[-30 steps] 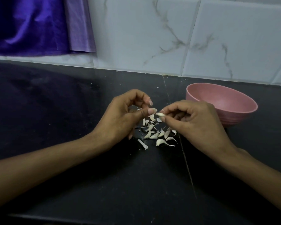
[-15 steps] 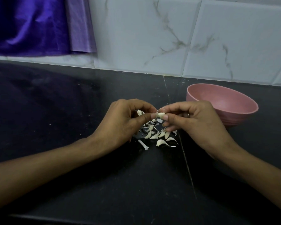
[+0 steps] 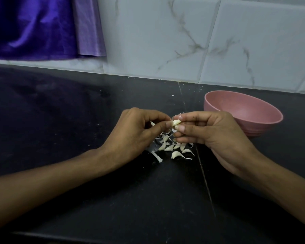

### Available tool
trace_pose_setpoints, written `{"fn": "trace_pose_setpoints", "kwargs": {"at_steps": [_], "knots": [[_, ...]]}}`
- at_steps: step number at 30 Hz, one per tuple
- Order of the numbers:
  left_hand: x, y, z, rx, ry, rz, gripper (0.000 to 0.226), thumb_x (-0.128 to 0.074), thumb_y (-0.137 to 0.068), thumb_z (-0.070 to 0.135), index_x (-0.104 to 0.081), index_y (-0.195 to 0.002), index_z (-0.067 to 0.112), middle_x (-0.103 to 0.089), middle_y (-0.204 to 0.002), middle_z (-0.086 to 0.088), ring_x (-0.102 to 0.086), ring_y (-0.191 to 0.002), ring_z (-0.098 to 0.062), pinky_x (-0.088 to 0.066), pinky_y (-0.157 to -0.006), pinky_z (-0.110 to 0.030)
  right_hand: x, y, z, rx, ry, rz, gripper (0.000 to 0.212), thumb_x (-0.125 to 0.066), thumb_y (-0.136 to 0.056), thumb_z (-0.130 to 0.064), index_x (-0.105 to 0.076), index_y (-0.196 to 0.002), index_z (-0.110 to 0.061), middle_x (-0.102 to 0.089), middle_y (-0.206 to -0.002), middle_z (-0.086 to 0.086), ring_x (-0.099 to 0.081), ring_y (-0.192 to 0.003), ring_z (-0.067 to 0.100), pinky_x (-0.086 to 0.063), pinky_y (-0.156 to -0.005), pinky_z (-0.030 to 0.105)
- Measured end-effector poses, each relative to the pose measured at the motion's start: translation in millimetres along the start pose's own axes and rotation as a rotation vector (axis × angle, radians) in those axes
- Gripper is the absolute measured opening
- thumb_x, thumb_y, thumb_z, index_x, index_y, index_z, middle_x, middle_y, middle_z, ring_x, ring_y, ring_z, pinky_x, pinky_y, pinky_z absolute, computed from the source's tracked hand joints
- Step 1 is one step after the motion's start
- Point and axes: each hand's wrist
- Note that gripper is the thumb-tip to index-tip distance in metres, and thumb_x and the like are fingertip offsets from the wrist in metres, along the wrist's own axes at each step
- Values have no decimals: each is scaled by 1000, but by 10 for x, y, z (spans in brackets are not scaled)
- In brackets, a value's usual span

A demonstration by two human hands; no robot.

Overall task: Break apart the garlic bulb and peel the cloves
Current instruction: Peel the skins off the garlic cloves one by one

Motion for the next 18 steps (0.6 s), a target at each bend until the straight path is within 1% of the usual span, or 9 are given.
{"fn": "trace_pose_setpoints", "kwargs": {"at_steps": [3, 6, 8, 10, 11, 16, 18], "knots": [[-4, 0, 9, -28, -37, -2, 13, -66, -91, 23, -77, -96, 20, -61, -56, 28, -52, -41, 4, -36, -48, -5, -7, 3, 1, -3, 2, 1, 23, -68, -80, 3, -71, -103, 1, -75, -88, 17, -72, -77, 22, -62, -75, 32], [-7, -5, 5, -60, -82, -2, 13, -66, -92, 22, -77, -97, 19, -59, -55, 31, -53, -44, 6, -36, -50, -4, -11, -4, -2, -14, 2, 1, 23, -68, -81, 3, -71, -104, 1, -75, -91, 19, -72, -78, 22, -62, -74, 31], [2, -9, -7, -79, -101, 3, 14, -66, -92, 23, -78, -97, 20, -65, -61, 26, -58, -51, 3, -40, -52, -7, -17, -3, 1, -20, -1, -4, 22, -67, -81, 3, -72, -103, 1, -75, -92, 19, -72, -78, 22, -62, -73, 30], [5, -11, -26, -100, -120, 7, 14, -66, -91, 24, -78, -98, 20, -73, -73, 16, -65, -61, -3, -47, -56, -12, -20, 3, 10, -25, -6, -9, 22, -68, -81, 2, -72, -102, 0, -75, -92, 18, -72, -78, 21, -62, -72, 30], [4, -12, -33, -109, -130, 5, 14, -66, -92, 24, -78, -98, 20, -74, -76, 12, -66, -64, -5, -49, -58, -14, -20, 8, 17, -26, -7, -11, 22, -68, -80, 2, -72, -102, 0, -75, -92, 17, -73, -78, 21, -61, -72, 29], [-2, 1, -36, -130, -165, -4, 14, -65, -93, 23, -78, -97, 18, -72, -70, 8, -58, -57, 2, -43, -53, -10, -17, 7, 20, -26, -2, -21, 21, -67, -81, 2, -73, -101, 0, -75, -95, 17, -73, -80, 22, -61, -73, 29], [-6, 9, -37, -127, -173, -2, 16, -64, -94, 28, -77, -97, 20, -70, -68, 9, -59, -56, 1, -46, -52, -16, -26, 12, 11, -19, 2, -25, 24, -70, -76, -3, -73, -100, -1, -75, -94, 17, -73, -82, 24, -61, -74, 29]]}}
Point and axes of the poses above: each hand's wrist, its own y-axis away from the middle knuckle, its own x-axis out of the back of the hand, z = x × y
